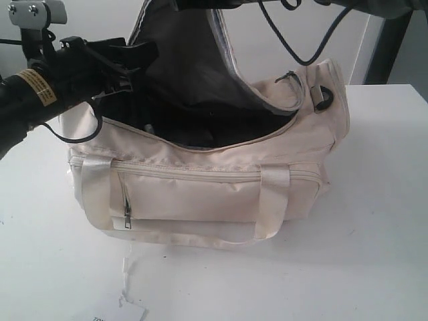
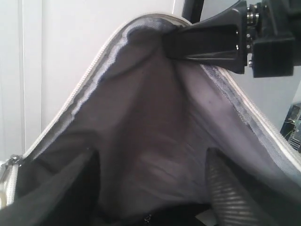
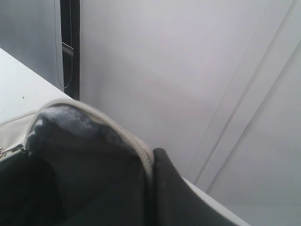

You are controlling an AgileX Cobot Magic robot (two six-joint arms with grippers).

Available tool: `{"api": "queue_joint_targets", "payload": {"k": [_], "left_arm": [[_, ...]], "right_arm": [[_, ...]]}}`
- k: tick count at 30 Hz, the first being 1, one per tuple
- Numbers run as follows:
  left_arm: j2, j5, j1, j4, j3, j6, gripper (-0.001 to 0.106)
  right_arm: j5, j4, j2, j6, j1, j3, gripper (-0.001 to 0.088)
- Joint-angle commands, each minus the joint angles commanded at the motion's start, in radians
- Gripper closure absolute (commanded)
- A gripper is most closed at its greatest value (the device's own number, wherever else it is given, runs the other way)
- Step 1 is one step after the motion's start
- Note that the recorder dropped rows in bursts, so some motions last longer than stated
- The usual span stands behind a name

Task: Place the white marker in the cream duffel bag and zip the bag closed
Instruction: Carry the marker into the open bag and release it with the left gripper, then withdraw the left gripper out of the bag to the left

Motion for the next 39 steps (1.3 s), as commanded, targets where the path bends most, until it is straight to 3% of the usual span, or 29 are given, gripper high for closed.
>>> {"api": "queue_joint_targets", "payload": {"k": [4, 9, 25, 30, 36, 39], "left_arm": [[-0.029, 0.06, 0.0, 0.018, 0.0, 0.0, 0.059], [-0.114, 0.221, 0.0, 0.066, 0.0, 0.0, 0.105], [-0.359, 0.677, 0.004, 0.076, -0.012, 0.001, 0.105], [-0.345, 1.054, 0.043, 0.002, -0.143, -0.003, 0.105], [-0.31, 1.261, 0.094, 0.002, -0.287, 0.122, 0.105], [-0.275, 1.37, 0.094, -0.026, -0.348, 0.256, 0.105]], "right_arm": [[0.0, 0.0, 0.0, 0.0, 0.0, 0.0, 0.0868], [0.0, 0.0, 0.0, 0.0, 0.0, 0.0, 0.0868], [0.0, 0.0, 0.0, 0.0, 0.0, 0.0, 0.0868], [0.0, 0.0, 0.0, 0.0, 0.0, 0.0, 0.0868], [0.0, 0.0, 0.0, 0.0, 0.0, 0.0, 0.0868], [0.0, 0.0, 0.0, 0.0, 0.0, 0.0, 0.0868]]}}
